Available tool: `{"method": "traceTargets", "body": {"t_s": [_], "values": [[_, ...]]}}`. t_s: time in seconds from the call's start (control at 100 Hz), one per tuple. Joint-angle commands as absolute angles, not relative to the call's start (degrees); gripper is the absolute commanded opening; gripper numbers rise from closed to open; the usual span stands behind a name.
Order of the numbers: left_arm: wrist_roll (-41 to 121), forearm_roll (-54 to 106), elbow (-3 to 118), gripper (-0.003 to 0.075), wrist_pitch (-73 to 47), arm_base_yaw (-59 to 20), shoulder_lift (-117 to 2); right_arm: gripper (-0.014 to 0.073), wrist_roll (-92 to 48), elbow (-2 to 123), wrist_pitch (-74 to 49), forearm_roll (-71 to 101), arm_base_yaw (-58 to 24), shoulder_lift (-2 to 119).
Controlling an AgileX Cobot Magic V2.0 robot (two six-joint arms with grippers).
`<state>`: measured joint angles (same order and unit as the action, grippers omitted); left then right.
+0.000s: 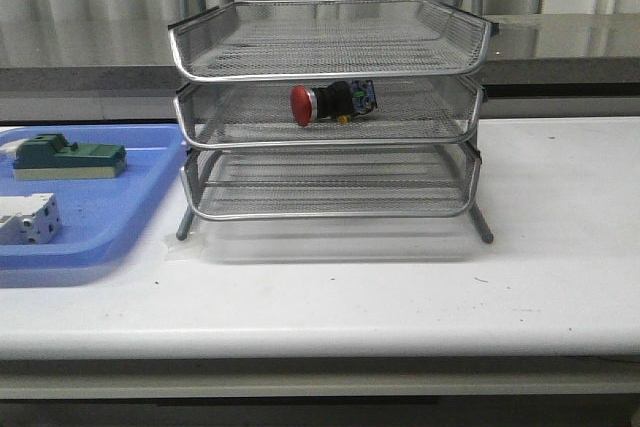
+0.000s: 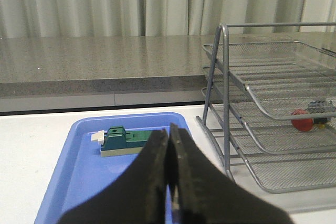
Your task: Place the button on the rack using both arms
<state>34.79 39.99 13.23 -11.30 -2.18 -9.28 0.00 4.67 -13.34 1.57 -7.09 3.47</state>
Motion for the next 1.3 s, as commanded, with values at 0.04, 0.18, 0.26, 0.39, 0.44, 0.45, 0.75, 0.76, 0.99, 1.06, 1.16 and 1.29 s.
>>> {"method": "traceTargets", "body": {"t_s": [0.04,0.18,0.26,0.39,0.44,0.45,0.75,0.76,0.99,1.06,1.16,1.29], "values": [[34.44,40.91,14.84,-0.0020,-7.77,-1.96,-9.81,-0.0058,1.04,2.71,-6.60,0.40,-6.71,0.94],[34.44,40.91,14.84,-0.0020,-7.77,-1.96,-9.81,-0.0058,1.09,-1.31,-2.65,0.40,-6.71,-1.46],[34.44,40.91,14.84,-0.0020,-7.77,-1.96,-9.81,-0.0058,1.09,-1.59,-2.84,0.46,-6.71,-1.56],[34.44,40.91,14.84,-0.0020,-7.77,-1.96,-9.81,-0.0058,1.09,-1.59,-2.68,0.46,-6.71,-1.56],[34.44,40.91,14.84,-0.0020,-7.77,-1.96,-9.81,-0.0058,1.09,-1.59,-2.77,0.46,-6.71,-1.56],[34.44,40.91,14.84,-0.0020,-7.77,-1.96,-9.81,-0.0058,1.09,-1.59,-2.77,0.46,-6.71,-1.56],[34.44,40.91,14.84,-0.0020,-7.77,-1.96,-9.81,-0.0058,1.09,-1.59,-2.77,0.46,-6.71,-1.56],[34.44,40.91,14.84,-0.0020,-7.77,-1.96,-9.81,-0.0058,1.09,-1.59,-2.77,0.46,-6.71,-1.56],[34.44,40.91,14.84,-0.0020,-7.77,-1.96,-9.81,-0.0058,1.09,-1.59,-2.77,0.46,-6.71,-1.56],[34.44,40.91,14.84,-0.0020,-7.77,-1.96,-9.81,-0.0058,1.09,-1.59,-2.77,0.46,-6.71,-1.56],[34.44,40.91,14.84,-0.0020,-7.77,-1.96,-9.81,-0.0058,1.09,-1.59,-2.77,0.46,-6.71,-1.56],[34.44,40.91,14.84,-0.0020,-7.77,-1.96,-9.81,-0.0058,1.09,-1.59,-2.77,0.46,-6.71,-1.56]]}}
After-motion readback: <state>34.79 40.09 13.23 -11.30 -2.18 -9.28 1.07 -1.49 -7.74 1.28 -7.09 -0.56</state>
